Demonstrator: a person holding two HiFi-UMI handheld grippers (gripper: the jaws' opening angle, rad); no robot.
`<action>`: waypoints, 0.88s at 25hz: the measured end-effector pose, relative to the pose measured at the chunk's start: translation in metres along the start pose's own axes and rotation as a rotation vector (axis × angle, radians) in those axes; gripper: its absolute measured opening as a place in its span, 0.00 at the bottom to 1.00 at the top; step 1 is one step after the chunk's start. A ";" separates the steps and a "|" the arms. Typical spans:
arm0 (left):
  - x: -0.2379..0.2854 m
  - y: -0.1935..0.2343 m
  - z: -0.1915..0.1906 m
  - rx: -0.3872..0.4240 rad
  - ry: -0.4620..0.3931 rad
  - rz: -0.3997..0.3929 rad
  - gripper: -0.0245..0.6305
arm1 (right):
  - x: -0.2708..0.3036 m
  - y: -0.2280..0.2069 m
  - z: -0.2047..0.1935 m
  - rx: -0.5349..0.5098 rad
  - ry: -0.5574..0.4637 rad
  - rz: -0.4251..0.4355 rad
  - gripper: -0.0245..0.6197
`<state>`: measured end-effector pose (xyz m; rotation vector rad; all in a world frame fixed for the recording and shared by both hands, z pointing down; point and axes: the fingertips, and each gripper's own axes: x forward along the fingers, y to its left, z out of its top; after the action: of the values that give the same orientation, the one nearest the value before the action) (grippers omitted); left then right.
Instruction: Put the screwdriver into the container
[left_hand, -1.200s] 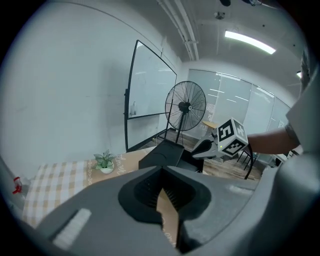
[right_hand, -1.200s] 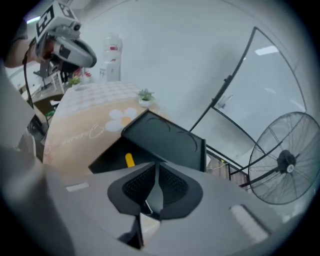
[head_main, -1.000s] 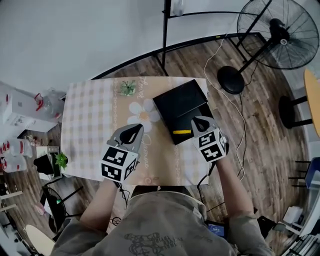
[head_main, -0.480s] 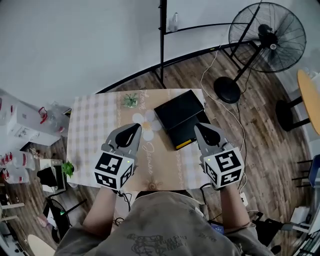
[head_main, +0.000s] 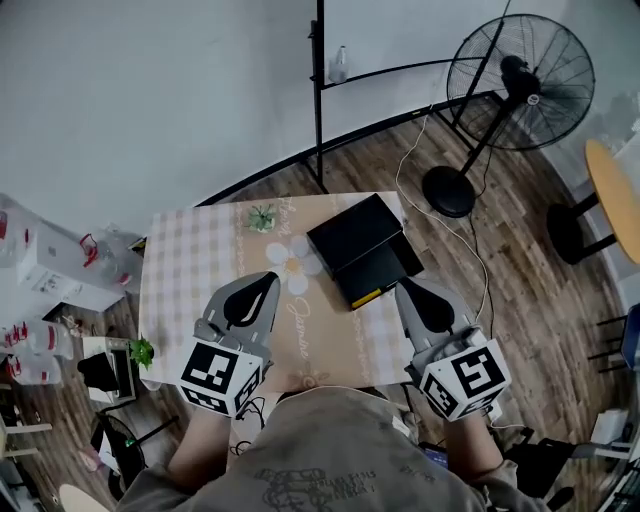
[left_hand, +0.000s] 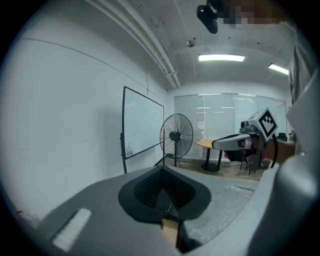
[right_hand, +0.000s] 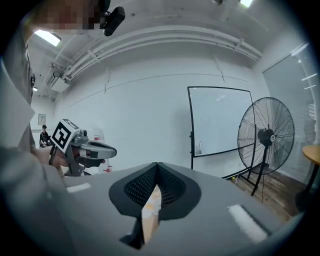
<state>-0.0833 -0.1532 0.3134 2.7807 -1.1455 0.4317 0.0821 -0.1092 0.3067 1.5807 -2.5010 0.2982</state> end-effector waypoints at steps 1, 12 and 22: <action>-0.001 -0.001 -0.001 0.020 0.003 0.004 0.04 | -0.002 0.002 -0.001 0.007 0.004 0.009 0.08; -0.013 -0.008 -0.011 0.043 0.029 -0.005 0.04 | -0.004 0.008 -0.010 0.026 0.023 0.007 0.08; -0.014 0.000 -0.008 0.049 0.019 -0.018 0.04 | 0.004 0.012 -0.010 0.021 0.035 0.002 0.08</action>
<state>-0.0945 -0.1422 0.3172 2.8197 -1.1194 0.4902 0.0699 -0.1049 0.3163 1.5671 -2.4809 0.3508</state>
